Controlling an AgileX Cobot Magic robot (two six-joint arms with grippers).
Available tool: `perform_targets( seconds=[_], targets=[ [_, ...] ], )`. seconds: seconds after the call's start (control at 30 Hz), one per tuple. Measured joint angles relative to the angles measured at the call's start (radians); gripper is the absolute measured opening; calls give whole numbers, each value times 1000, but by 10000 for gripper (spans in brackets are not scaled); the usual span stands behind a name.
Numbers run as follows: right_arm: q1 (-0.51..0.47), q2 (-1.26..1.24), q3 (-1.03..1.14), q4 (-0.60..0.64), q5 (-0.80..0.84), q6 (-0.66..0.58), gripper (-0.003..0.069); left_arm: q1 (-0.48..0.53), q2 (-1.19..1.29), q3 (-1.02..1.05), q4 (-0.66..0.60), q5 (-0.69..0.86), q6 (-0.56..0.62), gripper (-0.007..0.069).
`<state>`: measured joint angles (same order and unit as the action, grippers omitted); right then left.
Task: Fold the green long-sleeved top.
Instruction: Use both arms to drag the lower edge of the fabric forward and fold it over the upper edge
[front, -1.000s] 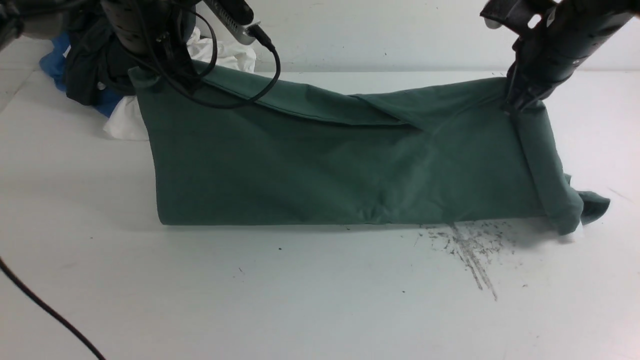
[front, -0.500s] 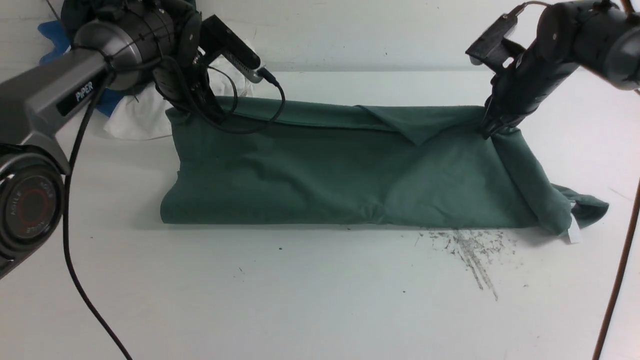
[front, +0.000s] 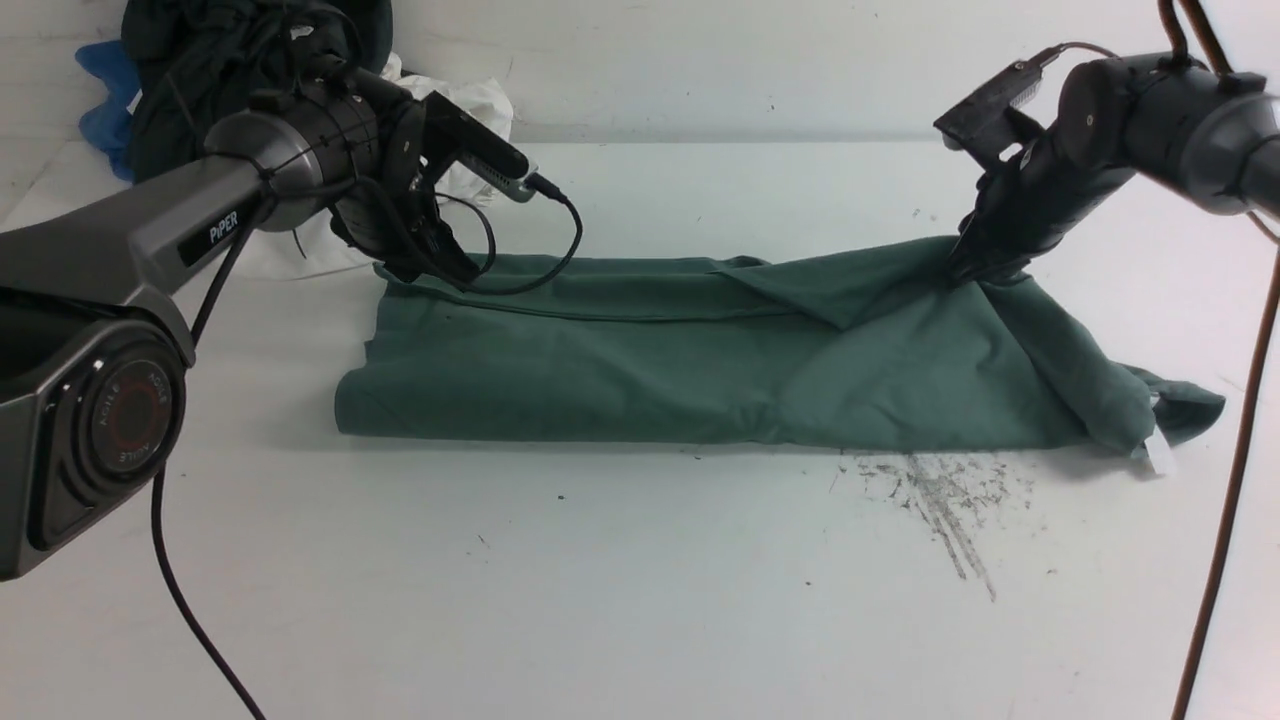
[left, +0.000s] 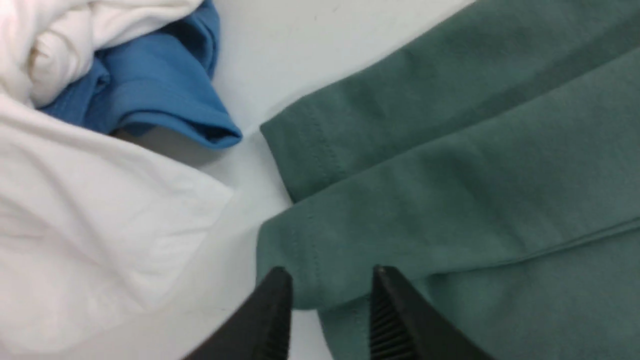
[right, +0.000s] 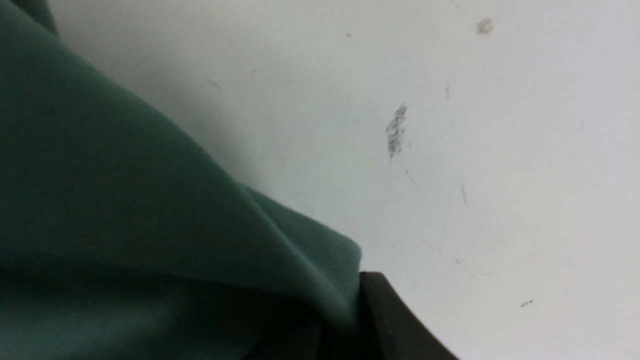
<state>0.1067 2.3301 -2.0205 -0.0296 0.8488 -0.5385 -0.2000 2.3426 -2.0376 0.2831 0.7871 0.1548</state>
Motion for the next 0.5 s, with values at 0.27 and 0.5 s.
perform_targets(
  seconds=[0.27,0.5],
  targets=[
    [-5,-42,-50,-152,15,263,412,11,-31,-174,-11,196,-79,539],
    [-42,-128,-207,-111,283,367,497,-6,-76,-283,-201,368,-15,484]
  ],
)
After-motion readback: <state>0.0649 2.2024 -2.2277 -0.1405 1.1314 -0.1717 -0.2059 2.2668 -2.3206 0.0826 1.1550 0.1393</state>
